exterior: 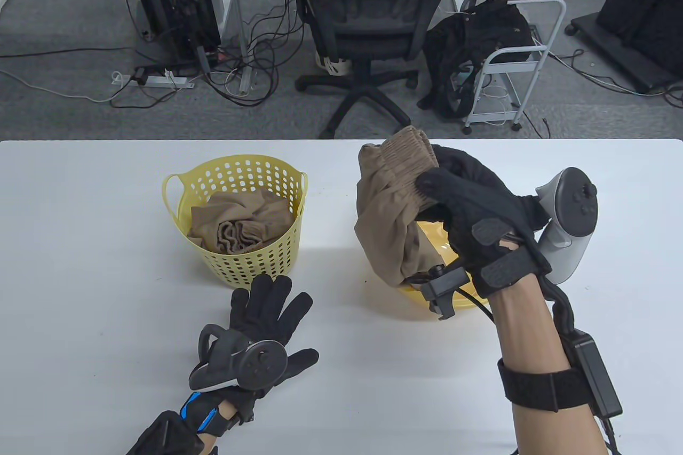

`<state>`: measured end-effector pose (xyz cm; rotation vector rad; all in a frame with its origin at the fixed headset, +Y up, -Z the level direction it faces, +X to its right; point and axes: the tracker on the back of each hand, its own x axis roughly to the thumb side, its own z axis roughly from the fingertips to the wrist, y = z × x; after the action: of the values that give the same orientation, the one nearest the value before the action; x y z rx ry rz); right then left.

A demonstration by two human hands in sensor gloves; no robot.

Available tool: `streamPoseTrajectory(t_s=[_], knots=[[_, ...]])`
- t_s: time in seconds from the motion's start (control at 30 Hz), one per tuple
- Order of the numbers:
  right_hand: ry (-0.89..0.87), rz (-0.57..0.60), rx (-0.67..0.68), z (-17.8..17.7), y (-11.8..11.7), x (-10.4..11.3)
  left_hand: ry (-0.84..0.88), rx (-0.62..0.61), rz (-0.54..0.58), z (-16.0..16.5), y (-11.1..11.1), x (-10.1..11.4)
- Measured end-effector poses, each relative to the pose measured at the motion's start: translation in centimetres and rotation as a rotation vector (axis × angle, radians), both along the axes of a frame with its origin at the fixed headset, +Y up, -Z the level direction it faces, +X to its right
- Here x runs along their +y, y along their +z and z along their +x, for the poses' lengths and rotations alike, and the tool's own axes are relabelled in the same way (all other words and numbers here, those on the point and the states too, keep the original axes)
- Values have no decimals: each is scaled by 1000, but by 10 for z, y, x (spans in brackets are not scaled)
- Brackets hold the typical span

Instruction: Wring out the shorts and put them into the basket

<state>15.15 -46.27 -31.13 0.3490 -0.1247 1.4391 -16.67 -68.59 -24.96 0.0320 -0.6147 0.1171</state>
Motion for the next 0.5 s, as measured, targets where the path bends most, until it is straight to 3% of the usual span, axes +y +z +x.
streamPoseTrajectory(t_s=[0.5], knots=[[-24, 32, 122, -36, 17, 20, 17, 11, 24, -2, 0, 2]])
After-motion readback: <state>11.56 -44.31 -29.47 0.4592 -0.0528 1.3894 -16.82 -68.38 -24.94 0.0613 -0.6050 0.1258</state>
